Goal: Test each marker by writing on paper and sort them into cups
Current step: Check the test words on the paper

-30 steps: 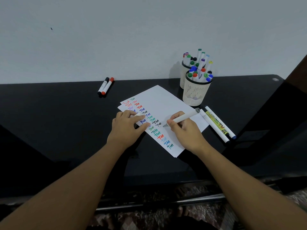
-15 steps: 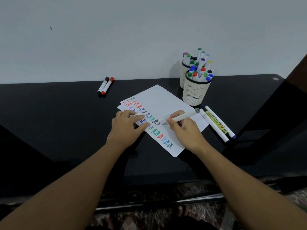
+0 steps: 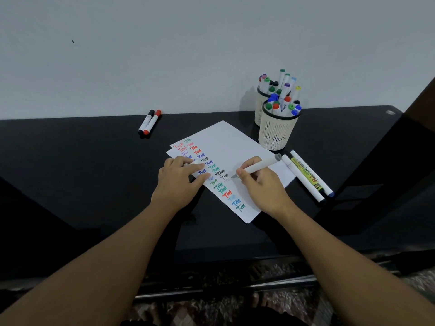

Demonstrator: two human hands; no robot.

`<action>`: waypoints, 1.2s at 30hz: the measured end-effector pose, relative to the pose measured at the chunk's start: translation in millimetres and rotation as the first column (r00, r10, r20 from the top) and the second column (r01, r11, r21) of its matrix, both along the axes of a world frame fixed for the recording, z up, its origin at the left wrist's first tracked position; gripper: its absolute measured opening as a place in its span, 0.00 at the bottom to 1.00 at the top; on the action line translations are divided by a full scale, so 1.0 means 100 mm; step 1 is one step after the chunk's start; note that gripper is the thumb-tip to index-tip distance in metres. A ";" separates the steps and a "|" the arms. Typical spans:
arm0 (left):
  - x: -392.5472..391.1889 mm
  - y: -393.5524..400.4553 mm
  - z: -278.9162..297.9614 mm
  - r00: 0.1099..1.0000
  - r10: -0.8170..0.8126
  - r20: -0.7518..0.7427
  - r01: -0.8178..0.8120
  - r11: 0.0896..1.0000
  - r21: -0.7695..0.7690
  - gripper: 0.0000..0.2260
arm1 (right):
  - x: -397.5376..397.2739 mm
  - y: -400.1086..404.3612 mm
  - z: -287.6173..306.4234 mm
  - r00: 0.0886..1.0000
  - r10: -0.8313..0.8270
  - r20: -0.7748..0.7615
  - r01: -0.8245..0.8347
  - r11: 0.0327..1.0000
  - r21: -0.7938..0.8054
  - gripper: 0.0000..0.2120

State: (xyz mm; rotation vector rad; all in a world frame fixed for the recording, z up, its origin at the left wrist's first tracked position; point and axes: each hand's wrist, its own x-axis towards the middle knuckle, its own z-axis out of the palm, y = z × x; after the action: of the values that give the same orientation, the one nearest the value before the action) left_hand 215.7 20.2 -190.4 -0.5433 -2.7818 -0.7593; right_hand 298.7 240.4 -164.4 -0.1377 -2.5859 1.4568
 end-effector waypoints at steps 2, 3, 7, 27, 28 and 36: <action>0.01 0.00 0.00 0.999 -0.017 -0.037 0.019 0.999 0.044 0.12 | 0.00 0.02 0.00 0.999 -0.033 -0.024 0.031 0.996 -0.082 0.05; 0.00 -0.01 -0.01 0.998 -0.030 -0.061 0.034 0.997 0.066 0.10 | 0.01 0.03 0.00 0.998 -0.042 -0.042 0.036 0.991 -0.131 0.04; 0.01 -0.05 -0.04 0.994 -0.050 -0.092 0.059 0.993 0.102 0.11 | 0.04 0.02 0.05 0.997 -0.020 -0.077 0.004 0.978 -0.209 0.05; 0.03 -0.04 0.02 0.999 -0.042 -0.030 0.047 0.980 0.191 0.13 | -0.22 -0.12 0.30 0.981 0.153 0.120 -0.180 0.948 0.262 0.20; 0.04 -0.04 0.03 0.999 -0.041 -0.026 0.045 0.980 0.196 0.13 | -0.24 -0.12 0.29 0.983 0.138 0.123 -0.175 0.906 0.385 0.19; 0.08 -0.04 0.06 0.995 -0.077 -0.063 0.087 0.978 0.188 0.12 | -0.36 -0.05 0.27 0.990 0.138 0.028 -0.125 0.763 0.634 0.13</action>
State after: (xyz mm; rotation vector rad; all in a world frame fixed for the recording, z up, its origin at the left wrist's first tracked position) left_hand 223.5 16.7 -184.5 -0.6346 -2.6130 -1.0001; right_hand 262.6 235.6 -137.1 0.1535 -2.9520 0.5210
